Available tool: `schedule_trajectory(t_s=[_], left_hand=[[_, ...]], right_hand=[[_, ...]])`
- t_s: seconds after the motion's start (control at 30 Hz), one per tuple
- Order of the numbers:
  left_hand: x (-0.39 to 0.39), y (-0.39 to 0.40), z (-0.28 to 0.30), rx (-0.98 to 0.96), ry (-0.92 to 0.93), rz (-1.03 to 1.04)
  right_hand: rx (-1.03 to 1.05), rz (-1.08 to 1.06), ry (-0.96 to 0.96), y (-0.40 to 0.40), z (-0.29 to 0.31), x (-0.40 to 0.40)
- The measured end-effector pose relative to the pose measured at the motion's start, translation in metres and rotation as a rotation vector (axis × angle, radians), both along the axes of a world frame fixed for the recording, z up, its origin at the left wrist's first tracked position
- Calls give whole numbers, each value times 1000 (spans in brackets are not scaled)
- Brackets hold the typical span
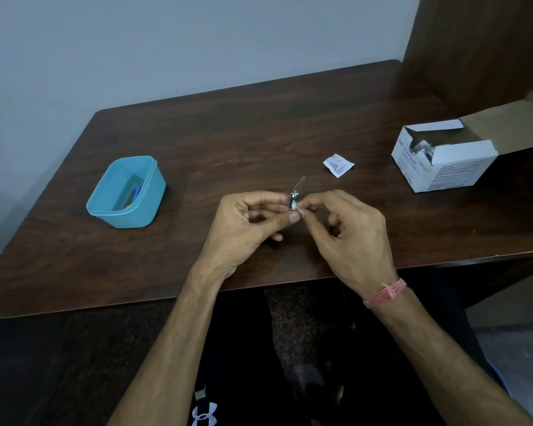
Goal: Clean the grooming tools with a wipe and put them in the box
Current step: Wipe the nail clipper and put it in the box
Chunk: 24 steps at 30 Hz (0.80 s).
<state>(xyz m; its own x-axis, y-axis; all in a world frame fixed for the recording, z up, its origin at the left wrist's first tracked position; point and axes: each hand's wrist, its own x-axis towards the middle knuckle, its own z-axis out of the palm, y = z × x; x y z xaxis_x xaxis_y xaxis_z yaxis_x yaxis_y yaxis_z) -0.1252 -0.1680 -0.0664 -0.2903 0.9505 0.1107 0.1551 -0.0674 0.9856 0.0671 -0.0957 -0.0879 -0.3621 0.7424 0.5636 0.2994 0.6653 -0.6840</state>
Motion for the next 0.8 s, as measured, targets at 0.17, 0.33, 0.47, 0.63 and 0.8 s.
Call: schedule_trajectory(t_s=[0.17,0.33,0.47,0.63,0.8], left_hand=[[-1,0,-1,11,13,-35],[2,3,-3,-12,59,-38],[3,4,-5,-20,68,-29],[1,4,-8,-33,107,-49],[1,4,-9,-36,140,-47]], right_hand=[[-6,20,34,0,3,0],[-12,4,26,2,1,0],[-29,-73,32,3,-1,-1],[-15,15,-61,3,-1,-1],[-14,-78,-40,2,-2,-2]])
